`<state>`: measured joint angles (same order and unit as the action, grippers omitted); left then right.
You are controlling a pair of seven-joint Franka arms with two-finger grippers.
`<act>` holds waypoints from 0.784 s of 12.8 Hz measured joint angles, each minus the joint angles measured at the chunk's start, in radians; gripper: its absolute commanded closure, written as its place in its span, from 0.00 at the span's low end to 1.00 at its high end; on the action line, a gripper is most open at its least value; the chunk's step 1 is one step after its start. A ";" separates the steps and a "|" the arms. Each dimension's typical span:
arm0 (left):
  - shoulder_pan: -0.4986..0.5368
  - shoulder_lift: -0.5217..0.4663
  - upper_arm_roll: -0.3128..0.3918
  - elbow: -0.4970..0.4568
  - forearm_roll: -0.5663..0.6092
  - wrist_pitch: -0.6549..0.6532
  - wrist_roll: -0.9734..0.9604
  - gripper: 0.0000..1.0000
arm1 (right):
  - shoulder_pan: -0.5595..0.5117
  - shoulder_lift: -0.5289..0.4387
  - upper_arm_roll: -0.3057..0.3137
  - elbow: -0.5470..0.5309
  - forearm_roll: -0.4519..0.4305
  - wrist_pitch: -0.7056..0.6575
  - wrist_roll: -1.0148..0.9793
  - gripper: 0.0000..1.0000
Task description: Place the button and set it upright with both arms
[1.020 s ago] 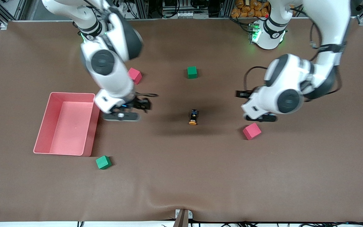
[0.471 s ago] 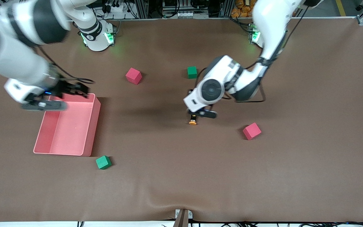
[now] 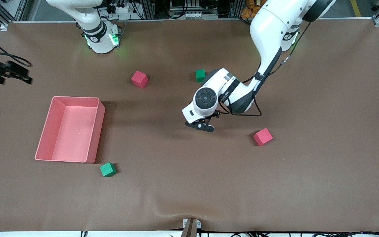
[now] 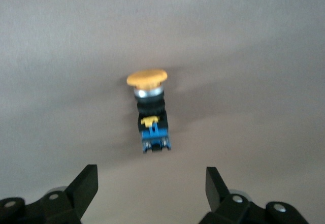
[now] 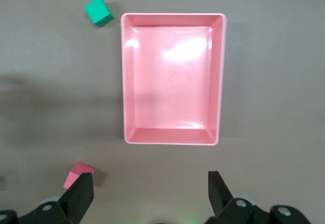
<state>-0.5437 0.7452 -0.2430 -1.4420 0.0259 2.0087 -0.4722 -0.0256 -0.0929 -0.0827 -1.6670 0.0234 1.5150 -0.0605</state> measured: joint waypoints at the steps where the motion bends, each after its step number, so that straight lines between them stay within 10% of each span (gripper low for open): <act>1: -0.001 0.005 0.000 0.001 0.005 0.021 0.000 0.10 | -0.026 -0.003 0.012 0.022 0.000 -0.029 -0.004 0.00; 4: -0.005 0.024 0.000 0.001 0.010 0.058 0.000 0.30 | -0.087 -0.004 0.095 0.072 0.000 -0.126 -0.001 0.00; 10: -0.007 0.064 0.003 0.001 0.034 0.106 0.000 0.36 | -0.089 0.012 0.108 0.094 0.000 -0.124 0.003 0.00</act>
<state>-0.5503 0.8093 -0.2398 -1.4411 0.0596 2.1151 -0.4724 -0.1145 -0.0813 0.0255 -1.5733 0.0235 1.3913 -0.0577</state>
